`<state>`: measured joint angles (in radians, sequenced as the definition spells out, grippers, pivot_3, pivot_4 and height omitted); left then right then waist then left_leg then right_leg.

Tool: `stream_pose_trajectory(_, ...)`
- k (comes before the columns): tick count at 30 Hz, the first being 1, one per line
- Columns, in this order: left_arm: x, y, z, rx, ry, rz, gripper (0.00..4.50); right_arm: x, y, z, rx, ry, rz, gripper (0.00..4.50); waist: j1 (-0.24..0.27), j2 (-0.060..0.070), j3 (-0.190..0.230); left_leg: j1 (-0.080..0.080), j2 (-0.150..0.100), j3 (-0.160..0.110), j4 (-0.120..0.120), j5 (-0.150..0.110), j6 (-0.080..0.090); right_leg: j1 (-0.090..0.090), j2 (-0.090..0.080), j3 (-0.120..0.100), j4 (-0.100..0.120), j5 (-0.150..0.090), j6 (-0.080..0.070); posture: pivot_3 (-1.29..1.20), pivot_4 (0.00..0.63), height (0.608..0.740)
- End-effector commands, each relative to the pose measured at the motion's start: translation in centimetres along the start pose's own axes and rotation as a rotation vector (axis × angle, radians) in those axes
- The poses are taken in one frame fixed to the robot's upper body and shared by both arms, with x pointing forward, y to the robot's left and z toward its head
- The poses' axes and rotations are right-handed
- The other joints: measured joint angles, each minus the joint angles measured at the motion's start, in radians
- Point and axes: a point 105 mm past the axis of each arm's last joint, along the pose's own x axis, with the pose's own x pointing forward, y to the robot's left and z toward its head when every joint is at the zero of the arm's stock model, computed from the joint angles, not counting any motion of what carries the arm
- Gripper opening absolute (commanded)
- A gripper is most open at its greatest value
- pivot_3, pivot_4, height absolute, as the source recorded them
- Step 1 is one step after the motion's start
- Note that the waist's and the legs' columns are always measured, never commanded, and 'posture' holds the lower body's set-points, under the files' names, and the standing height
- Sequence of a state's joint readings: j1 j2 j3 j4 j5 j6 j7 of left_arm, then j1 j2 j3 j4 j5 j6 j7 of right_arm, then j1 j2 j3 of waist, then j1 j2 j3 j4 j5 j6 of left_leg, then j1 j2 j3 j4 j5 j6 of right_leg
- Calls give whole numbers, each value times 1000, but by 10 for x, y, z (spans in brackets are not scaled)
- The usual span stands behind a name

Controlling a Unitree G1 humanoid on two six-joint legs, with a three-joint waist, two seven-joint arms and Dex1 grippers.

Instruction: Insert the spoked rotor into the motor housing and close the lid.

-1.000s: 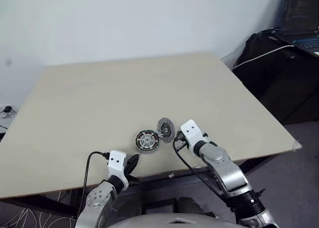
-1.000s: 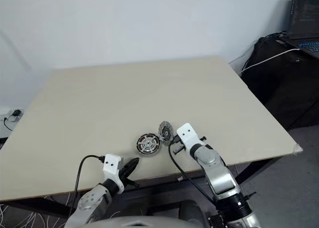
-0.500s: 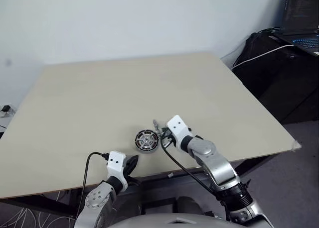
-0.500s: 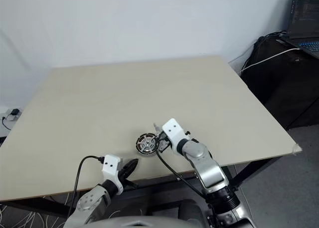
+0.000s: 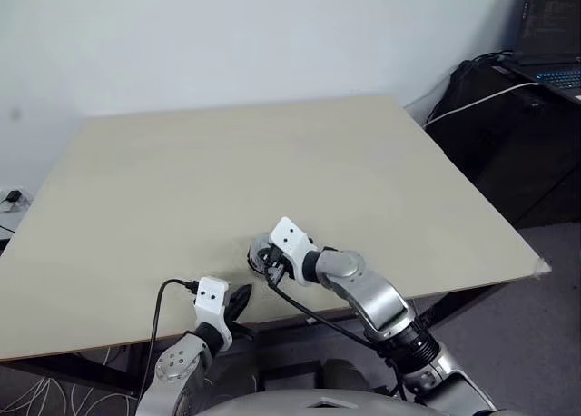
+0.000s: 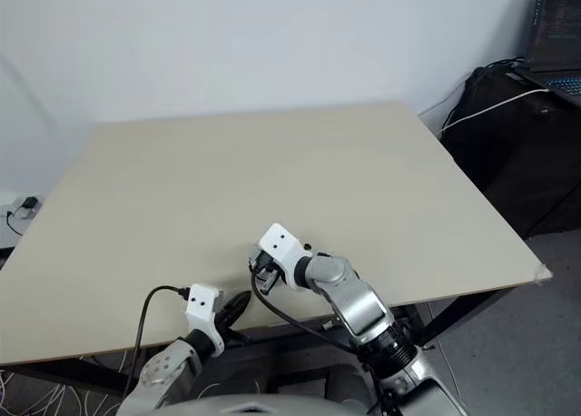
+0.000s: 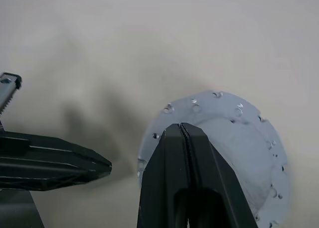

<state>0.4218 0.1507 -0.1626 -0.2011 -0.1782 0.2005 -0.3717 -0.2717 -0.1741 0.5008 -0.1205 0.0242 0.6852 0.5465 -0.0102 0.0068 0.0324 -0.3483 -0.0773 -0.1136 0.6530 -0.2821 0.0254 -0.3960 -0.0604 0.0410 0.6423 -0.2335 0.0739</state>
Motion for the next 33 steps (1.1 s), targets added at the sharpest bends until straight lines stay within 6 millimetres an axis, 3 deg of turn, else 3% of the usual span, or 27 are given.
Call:
stream_pose_trajectory(1,0,2,13,13,-56,3,0,0,-6,9,-5,-33,-17,31,0,0,0,0,0,0,0,0,0,0,0,0,0,0,0,0,0,740)
stream_pose_trajectory(14,1,2,16,22,-61,-1,0,19,-13,-15,60,41,-27,31,-1,1,0,1,0,0,0,0,0,0,0,0,0,0,0,0,0,740)
stream_pose_trajectory(20,0,2,16,16,-62,2,0,7,-1,27,39,-190,73,31,-1,2,1,0,0,0,0,0,0,0,0,0,0,0,0,0,0,740)
stream_pose_trajectory(23,0,1,16,15,-62,-3,0,-3,-5,39,7,-266,101,601,-1,2,3,0,0,0,-1,0,0,0,0,0,0,1,1,0,0,740)
stream_pose_trajectory(33,2,1,18,22,-64,-9,0,1,-22,24,-96,-252,133,3729,-1,2,3,0,0,0,-1,0,0,0,0,0,0,1,1,0,0,740)
